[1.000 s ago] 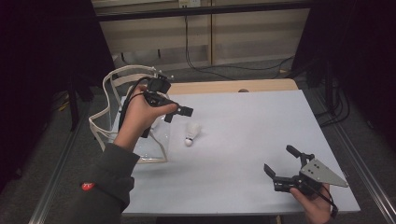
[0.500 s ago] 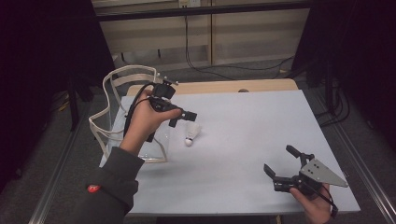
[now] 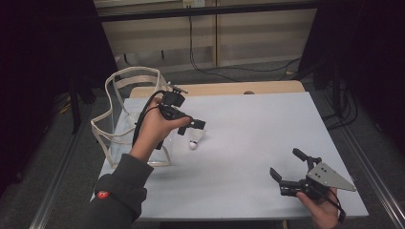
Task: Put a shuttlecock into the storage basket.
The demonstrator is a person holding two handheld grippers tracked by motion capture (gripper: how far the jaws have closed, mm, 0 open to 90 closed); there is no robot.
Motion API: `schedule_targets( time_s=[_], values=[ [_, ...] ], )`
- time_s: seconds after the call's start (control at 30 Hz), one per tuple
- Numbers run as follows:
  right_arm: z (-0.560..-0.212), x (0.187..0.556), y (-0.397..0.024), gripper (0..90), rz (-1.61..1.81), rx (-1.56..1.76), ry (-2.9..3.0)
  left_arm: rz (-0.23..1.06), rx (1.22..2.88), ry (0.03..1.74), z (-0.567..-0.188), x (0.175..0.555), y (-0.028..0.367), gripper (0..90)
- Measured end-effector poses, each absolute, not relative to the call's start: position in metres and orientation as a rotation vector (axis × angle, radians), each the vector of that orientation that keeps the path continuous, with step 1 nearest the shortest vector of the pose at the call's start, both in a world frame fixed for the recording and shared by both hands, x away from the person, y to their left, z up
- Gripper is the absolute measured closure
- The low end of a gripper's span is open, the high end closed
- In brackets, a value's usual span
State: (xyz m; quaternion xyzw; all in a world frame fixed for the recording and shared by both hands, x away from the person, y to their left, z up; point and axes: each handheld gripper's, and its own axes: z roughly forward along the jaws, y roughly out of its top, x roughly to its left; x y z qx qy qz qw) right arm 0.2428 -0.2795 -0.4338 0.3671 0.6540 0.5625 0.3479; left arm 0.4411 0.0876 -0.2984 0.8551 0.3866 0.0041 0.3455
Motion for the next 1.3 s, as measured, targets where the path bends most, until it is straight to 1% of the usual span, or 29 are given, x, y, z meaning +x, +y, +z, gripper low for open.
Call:
schedule_targets(
  time_s=[1.3],
  values=[
    [-0.433, 0.242, -0.28, 2.4, 1.457, 0.954, 1.693, -0.016, 2.218, 1.023, -0.337, 0.438, 0.08, 6.9]
  ],
)
